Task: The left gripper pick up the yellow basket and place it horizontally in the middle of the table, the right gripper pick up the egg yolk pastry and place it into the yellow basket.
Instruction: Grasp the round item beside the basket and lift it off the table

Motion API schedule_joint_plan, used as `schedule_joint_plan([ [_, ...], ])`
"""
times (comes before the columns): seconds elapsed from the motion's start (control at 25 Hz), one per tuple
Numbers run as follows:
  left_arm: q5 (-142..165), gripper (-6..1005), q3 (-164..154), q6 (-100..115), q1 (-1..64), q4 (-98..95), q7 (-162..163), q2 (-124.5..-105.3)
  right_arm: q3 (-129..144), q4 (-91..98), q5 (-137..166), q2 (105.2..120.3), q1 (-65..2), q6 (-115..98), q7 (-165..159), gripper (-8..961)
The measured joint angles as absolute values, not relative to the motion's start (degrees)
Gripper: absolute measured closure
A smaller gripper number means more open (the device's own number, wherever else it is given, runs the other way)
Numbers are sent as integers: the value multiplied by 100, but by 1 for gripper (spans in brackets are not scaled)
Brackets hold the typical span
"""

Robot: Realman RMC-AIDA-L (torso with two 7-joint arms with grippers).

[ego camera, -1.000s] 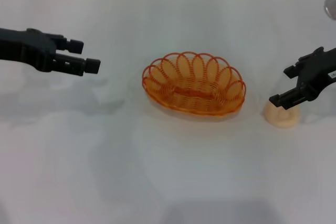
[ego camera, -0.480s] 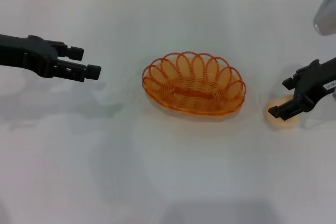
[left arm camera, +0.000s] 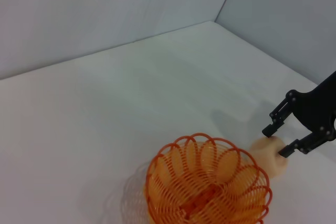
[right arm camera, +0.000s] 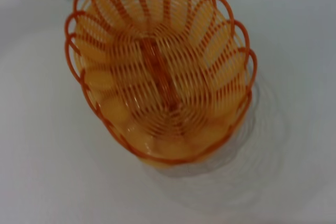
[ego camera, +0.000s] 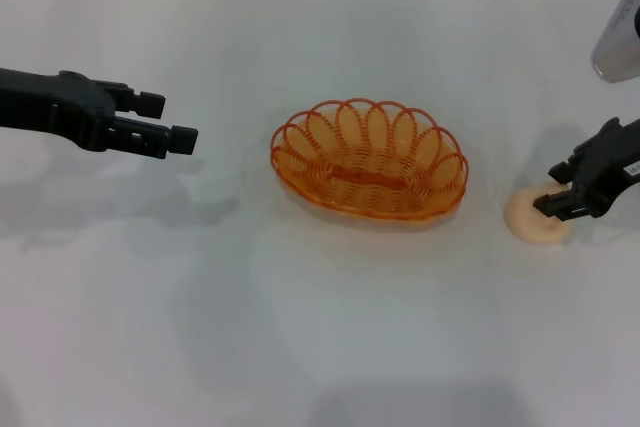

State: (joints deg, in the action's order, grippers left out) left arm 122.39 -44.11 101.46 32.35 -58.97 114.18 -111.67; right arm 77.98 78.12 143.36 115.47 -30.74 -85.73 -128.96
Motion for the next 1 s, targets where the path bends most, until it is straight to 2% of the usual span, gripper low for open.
schedule_joint_plan([
  [0.16, 12234, 122, -4414, 10147, 3234, -5895, 11408, -11192, 7796, 7745, 14430, 11553, -3087, -8563, -12906, 494],
  [0.92, 12199, 123, -4385, 10095, 3225, -5829, 11394, -11208, 7815, 7735, 14540, 11576, -3186, -8699, -12963, 843],
  [1.0, 12196, 123, -4385, 10075, 3220, -5827, 11389, -11206, 7819, 7795, 14527, 11576, -3191, -8736, -12997, 856],
])
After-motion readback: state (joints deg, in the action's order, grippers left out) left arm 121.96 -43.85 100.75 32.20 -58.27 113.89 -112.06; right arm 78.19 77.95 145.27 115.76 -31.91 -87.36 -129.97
